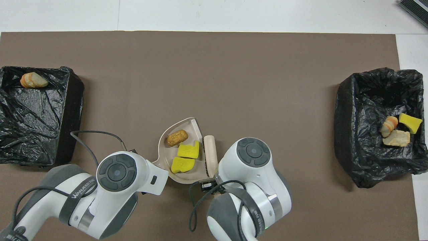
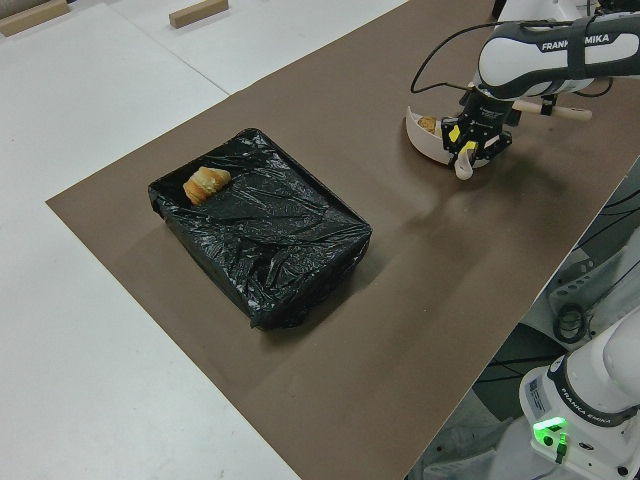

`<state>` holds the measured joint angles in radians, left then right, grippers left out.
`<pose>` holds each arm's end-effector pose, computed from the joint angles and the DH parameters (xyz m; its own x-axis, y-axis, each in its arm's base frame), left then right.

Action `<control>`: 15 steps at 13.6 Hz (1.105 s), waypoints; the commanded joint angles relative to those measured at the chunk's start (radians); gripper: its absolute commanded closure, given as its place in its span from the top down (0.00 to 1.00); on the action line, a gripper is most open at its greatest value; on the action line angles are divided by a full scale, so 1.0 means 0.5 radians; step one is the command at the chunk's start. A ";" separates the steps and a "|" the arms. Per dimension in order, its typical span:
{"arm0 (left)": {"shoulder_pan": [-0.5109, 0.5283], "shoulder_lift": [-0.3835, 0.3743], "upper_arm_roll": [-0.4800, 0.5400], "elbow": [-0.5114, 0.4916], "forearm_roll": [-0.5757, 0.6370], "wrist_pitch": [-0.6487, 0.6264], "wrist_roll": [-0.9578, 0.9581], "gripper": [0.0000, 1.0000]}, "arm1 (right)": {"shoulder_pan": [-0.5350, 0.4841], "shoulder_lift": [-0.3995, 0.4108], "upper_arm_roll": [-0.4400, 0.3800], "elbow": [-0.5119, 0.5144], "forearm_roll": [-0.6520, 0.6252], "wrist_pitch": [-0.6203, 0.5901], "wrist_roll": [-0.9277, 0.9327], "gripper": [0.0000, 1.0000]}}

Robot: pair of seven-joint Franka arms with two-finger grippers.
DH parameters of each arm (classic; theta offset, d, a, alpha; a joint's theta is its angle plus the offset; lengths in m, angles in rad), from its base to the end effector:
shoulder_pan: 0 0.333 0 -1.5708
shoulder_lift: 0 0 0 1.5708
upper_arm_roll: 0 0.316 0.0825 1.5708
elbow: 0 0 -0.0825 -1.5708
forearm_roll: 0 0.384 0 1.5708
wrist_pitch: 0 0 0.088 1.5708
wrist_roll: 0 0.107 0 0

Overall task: Sweep and dump trash in bin
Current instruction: 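Lift the dustpan with the left gripper toward the bin nearest it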

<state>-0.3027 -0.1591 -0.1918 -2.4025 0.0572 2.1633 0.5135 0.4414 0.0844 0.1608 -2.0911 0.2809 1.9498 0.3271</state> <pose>0.4081 -0.2175 0.3684 0.5057 -0.8556 -0.1103 -0.8620 -0.5064 -0.0236 0.4308 0.3176 0.3695 0.9404 0.1582 -0.3010 0.1163 -0.9814 -0.1526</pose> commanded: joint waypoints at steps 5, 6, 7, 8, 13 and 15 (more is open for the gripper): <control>0.274 -0.084 0.000 0.120 -0.130 -0.034 -0.468 0.00 | -0.067 -0.025 0.019 -0.015 -0.163 -0.019 -0.114 0.00; 0.304 -0.087 0.000 0.169 -0.130 -0.059 -0.496 0.00 | -0.076 -0.031 0.022 -0.036 -0.163 -0.012 -0.114 0.00; 0.347 -0.087 0.000 0.221 -0.130 -0.092 -0.557 0.00 | -0.070 -0.040 0.022 -0.042 -0.163 -0.012 -0.114 0.00; 0.405 -0.096 0.000 0.279 -0.130 -0.157 -0.603 0.00 | -0.058 -0.046 0.022 -0.051 -0.163 -0.009 -0.108 0.00; 0.737 -0.096 0.037 0.525 -0.130 -0.347 -0.472 0.00 | 0.264 -0.034 0.025 -0.150 -0.123 0.293 0.262 0.00; 0.884 -0.096 0.037 0.553 -0.130 -0.357 -0.338 0.00 | 0.408 0.024 0.025 -0.141 -0.029 0.410 0.507 0.00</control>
<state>0.0826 -0.1995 -0.1674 -2.1455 0.0058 2.0082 0.2885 0.6046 0.0889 0.1703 -2.1491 0.2266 2.1019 0.4950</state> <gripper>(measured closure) 0.683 0.744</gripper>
